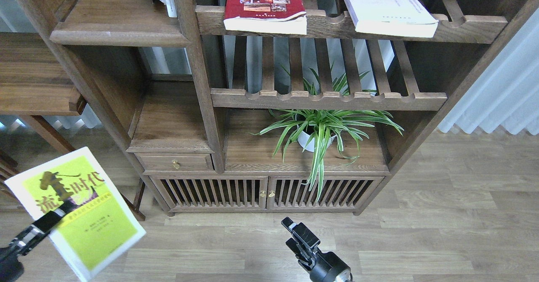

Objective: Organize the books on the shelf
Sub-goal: 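Carry the paperback with the left gripper up toward the upper shelf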

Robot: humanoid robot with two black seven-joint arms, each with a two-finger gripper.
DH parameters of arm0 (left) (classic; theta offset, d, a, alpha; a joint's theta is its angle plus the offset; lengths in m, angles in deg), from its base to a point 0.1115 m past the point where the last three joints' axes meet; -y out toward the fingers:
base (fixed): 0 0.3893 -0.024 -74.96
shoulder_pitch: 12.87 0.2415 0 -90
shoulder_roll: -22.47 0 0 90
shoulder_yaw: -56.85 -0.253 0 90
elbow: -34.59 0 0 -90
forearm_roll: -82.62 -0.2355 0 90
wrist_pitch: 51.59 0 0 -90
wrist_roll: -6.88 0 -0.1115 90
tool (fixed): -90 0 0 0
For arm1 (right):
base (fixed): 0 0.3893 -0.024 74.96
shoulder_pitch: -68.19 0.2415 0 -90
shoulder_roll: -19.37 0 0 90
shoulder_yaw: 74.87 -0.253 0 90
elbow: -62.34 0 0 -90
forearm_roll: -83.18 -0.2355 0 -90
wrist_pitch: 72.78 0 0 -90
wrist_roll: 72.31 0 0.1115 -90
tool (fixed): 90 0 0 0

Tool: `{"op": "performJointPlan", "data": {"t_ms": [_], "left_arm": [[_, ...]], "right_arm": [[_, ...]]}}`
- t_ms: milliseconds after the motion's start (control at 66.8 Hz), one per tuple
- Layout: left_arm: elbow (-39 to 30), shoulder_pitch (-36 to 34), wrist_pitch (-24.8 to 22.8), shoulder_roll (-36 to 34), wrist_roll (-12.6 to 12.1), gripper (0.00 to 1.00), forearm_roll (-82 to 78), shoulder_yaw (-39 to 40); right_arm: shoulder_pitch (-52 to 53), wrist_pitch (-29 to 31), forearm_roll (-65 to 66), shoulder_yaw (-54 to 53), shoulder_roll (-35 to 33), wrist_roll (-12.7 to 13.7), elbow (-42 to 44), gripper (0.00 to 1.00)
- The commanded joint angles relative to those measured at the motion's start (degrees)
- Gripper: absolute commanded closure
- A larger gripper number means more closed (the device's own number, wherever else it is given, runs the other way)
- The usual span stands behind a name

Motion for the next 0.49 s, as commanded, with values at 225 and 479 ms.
{"op": "performJointPlan", "data": {"t_ms": [225, 479], "left_arm": [[0.0, -7.0, 0.0, -4.3, 0.0, 0.96, 4.4, 8.3], [0.3, -12.1, 0.0, -10.3, 0.0, 0.96, 4.4, 7.5]], "right_arm": [[0.5, 0.0, 0.1, 0.1, 1.1, 0.1, -0.1, 0.01], [0.6, 0.0, 0.1, 0.1, 1.2, 0.1, 0.1, 0.01]]}}
